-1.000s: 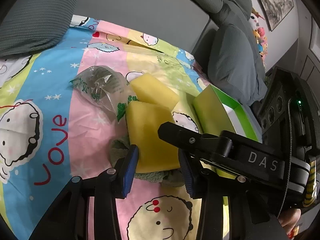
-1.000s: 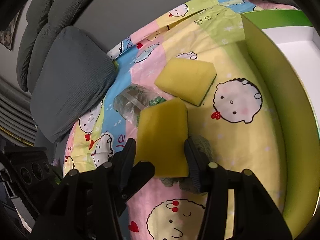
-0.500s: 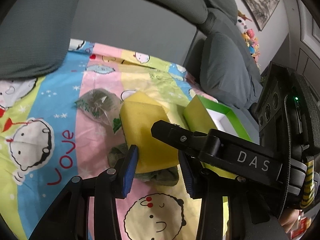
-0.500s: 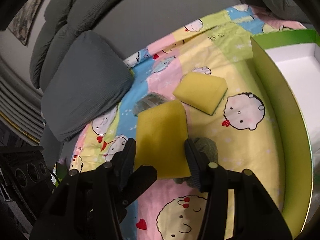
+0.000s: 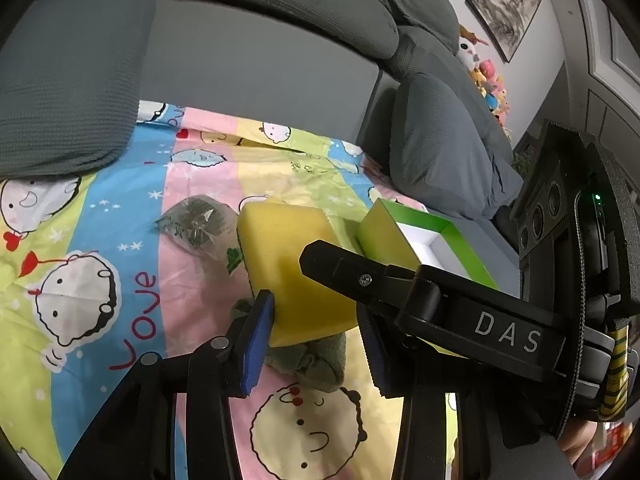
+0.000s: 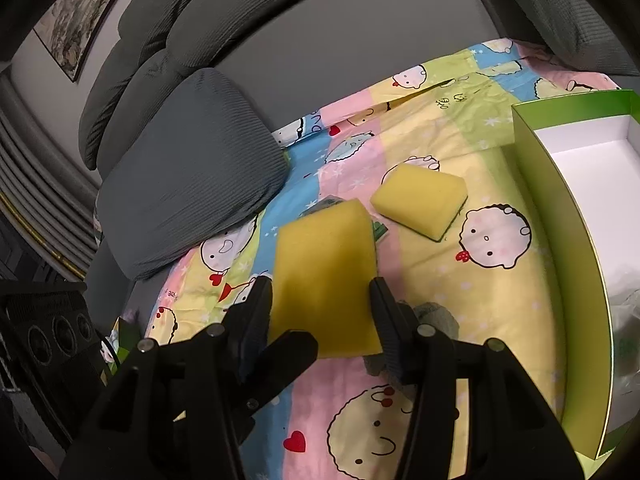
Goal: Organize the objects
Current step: 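Grasp the yellow sponge with the right gripper and lift it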
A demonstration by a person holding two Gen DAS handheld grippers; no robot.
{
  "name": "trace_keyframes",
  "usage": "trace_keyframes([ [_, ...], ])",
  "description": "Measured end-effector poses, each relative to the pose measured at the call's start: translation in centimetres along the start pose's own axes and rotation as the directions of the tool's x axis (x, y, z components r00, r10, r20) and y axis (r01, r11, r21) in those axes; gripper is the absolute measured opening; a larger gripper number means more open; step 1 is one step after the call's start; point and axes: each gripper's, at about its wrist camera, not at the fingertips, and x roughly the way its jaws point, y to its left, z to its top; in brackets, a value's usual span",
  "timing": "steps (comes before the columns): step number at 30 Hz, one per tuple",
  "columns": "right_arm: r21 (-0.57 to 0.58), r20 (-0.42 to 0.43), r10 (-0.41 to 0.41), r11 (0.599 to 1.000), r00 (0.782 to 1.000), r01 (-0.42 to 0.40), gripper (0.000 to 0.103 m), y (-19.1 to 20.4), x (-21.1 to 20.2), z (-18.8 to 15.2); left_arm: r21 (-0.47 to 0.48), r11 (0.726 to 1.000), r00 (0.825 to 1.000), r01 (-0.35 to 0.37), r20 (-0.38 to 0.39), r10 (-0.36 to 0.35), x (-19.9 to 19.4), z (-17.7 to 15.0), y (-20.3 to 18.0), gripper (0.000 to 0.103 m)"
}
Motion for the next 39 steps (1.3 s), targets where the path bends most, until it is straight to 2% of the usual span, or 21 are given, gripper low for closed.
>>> trace_keyframes([
  [10, -0.034, 0.087, 0.030, 0.999, 0.996, -0.027, 0.050, 0.6, -2.1, -0.3, 0.059, 0.998, 0.996, -0.004, 0.086, -0.001, -1.6, 0.1, -1.6, 0.042],
  [18, -0.083, 0.198, 0.087, 0.994, 0.976, -0.072, 0.050, 1.6, -4.7, -0.5, 0.121, 0.992, 0.978, -0.017, 0.207, -0.009, -3.6, 0.1, -3.2, 0.042],
  [39, -0.152, 0.322, 0.138, 0.984, 0.937, -0.093, 0.050, 2.1, -7.8, -0.8, 0.199, 0.980, 0.948, -0.015, 0.313, -0.049, -5.2, 0.0, -5.2, 0.042],
])
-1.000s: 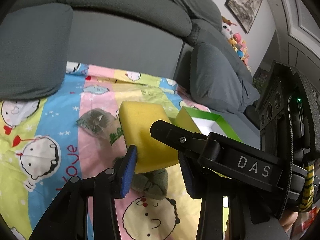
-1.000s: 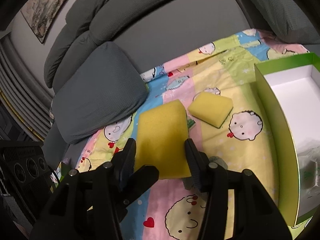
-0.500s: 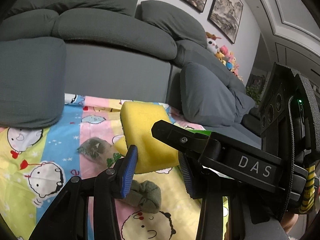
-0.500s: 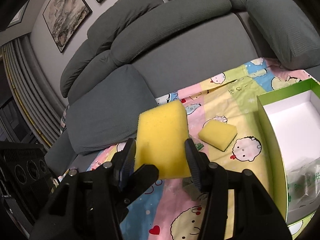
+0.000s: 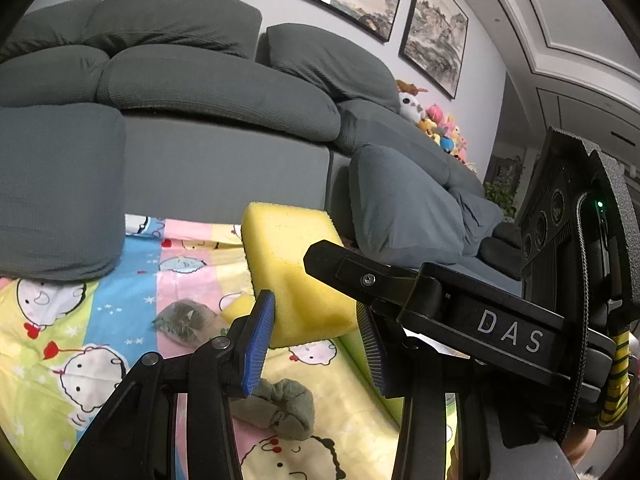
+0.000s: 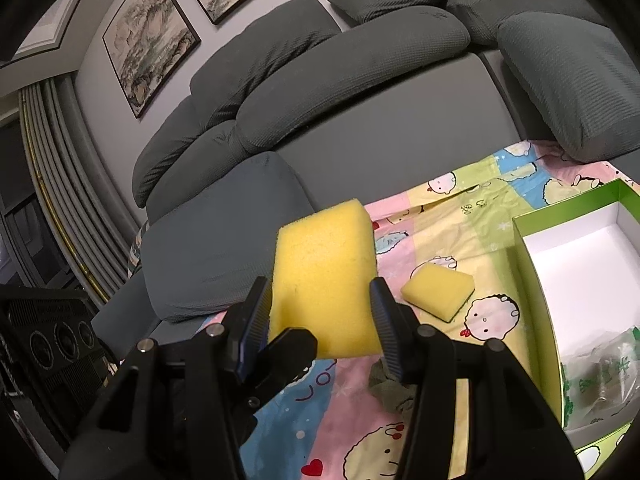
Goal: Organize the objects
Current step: 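Grasp the yellow sponge with the right gripper and lift it, then carry the yellow sponge with the right gripper over the green-rimmed box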
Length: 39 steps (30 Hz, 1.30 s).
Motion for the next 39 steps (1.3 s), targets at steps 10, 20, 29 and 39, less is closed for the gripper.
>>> trace_keyframes([
  [10, -0.009, 0.042, -0.007, 1.000, 0.999, 0.008, 0.050, -0.3, -1.6, 0.3, 0.023, 0.999, 0.999, 0.025, 0.020, -0.026, 0.2, 0.2, -1.5, 0.042],
  [20, -0.008, 0.066, -0.035, 0.999, 0.997, 0.036, 0.050, -1.2, -2.9, 0.6, 0.036, 0.998, 0.998, 0.061, 0.021, -0.061, 0.7, 0.2, -3.0, 0.042],
  [29, 0.013, 0.101, -0.074, 0.997, 0.992, 0.073, 0.050, -2.7, -4.7, 1.1, 0.064, 0.992, 0.994, 0.108, 0.004, -0.109, 2.2, 0.4, -5.3, 0.042],
  [39, 0.052, 0.119, -0.123, 0.992, 0.985, 0.118, 0.050, -4.9, -6.5, 1.6, 0.074, 0.984, 0.987, 0.160, -0.025, -0.158, 3.8, 0.5, -7.6, 0.042],
])
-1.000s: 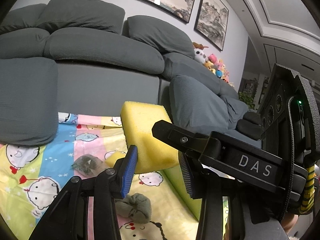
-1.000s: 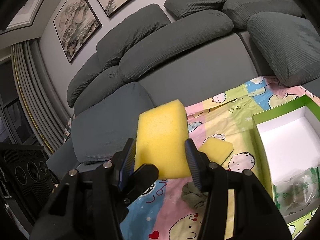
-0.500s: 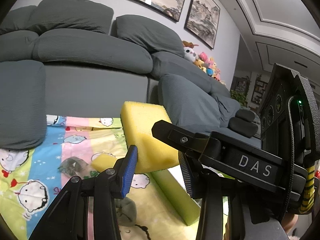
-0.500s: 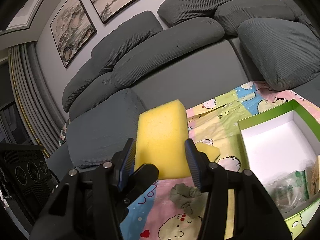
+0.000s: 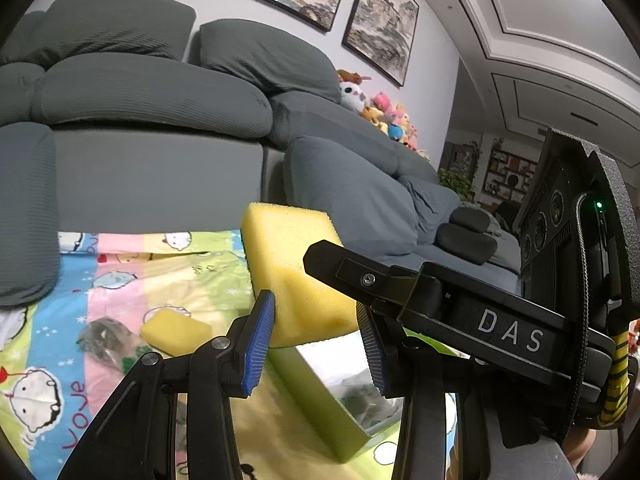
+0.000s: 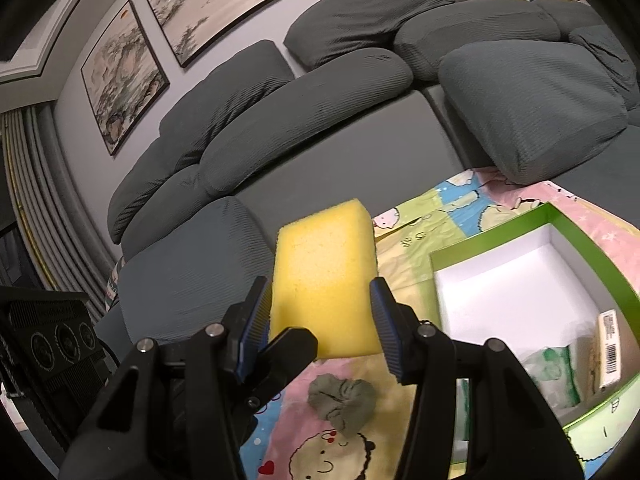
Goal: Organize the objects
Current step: 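Carry the yellow sponge with the right gripper over the green-rimmed box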
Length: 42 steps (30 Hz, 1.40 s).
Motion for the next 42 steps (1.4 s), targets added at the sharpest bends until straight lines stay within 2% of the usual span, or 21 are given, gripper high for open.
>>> trace_keyframes([
  [5, 0.026, 0.020, -0.027, 0.999, 0.999, 0.026, 0.050, -1.3, -0.9, 0.5, 0.032, 0.999, 0.999, 0.029, -0.028, -0.028, 1.3, 0.5, -1.3, 0.042],
  [11, 0.086, 0.068, -0.097, 0.992, 0.993, 0.091, 0.051, -3.6, -2.2, 1.3, 0.097, 0.988, 0.989, 0.120, -0.093, -0.111, 4.3, 1.5, -3.1, 0.042],
  [15, 0.145, 0.069, -0.145, 0.980, 0.987, 0.134, 0.051, -5.4, -2.6, 1.4, 0.050, 0.985, 0.979, 0.167, -0.125, -0.159, 6.1, 1.0, -3.4, 0.042],
  [22, 0.190, -0.007, -0.233, 0.954, 0.972, 0.230, 0.051, -7.2, -2.3, 1.0, -0.023, 0.978, 0.957, 0.205, -0.202, -0.206, 8.3, -0.1, -3.4, 0.042],
  [42, 0.243, -0.067, -0.317, 0.915, 0.946, 0.324, 0.052, -9.6, -2.8, 0.7, -0.123, 0.958, 0.927, 0.261, -0.244, -0.284, 10.3, -1.7, -4.3, 0.042],
])
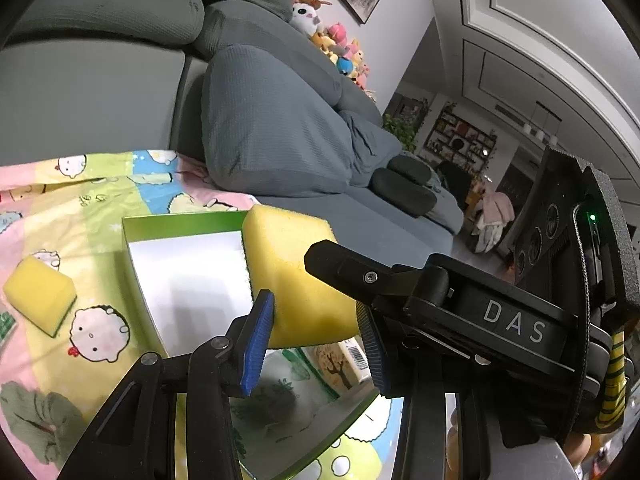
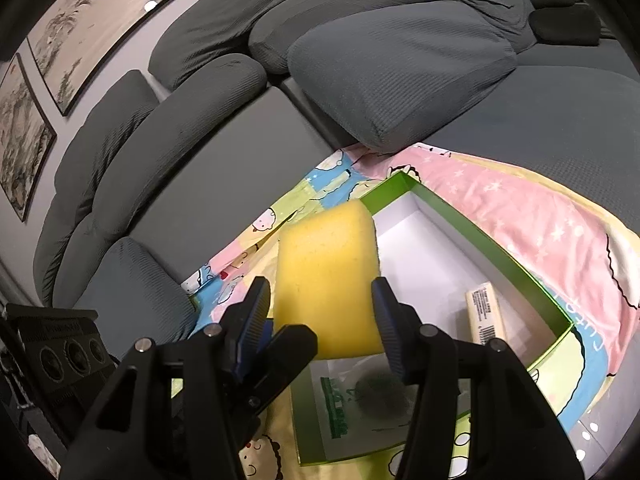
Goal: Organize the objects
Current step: 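Carry the yellow sponge with the right gripper over the green-rimmed box, then lower the sponge into the box and open the right gripper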
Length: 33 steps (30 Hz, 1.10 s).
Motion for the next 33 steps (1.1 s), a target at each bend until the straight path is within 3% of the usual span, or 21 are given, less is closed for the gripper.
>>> trace_keyframes([
  [15, 0.026, -0.070, -0.080, 0.996, 0.994, 0.082, 0.052, -1.0, 1.2, 0.0, -0.082, 0.996, 0.997, 0.036, -0.068, -0.042, 1.5, -0.9, 0.9, 0.042],
  [33, 0.072, -0.145, -0.144, 0.985, 0.979, 0.156, 0.052, -1.9, 2.5, -0.6, -0.178, 0.984, 0.989, 0.020, -0.138, -0.046, 2.6, -1.7, 2.1, 0.042],
])
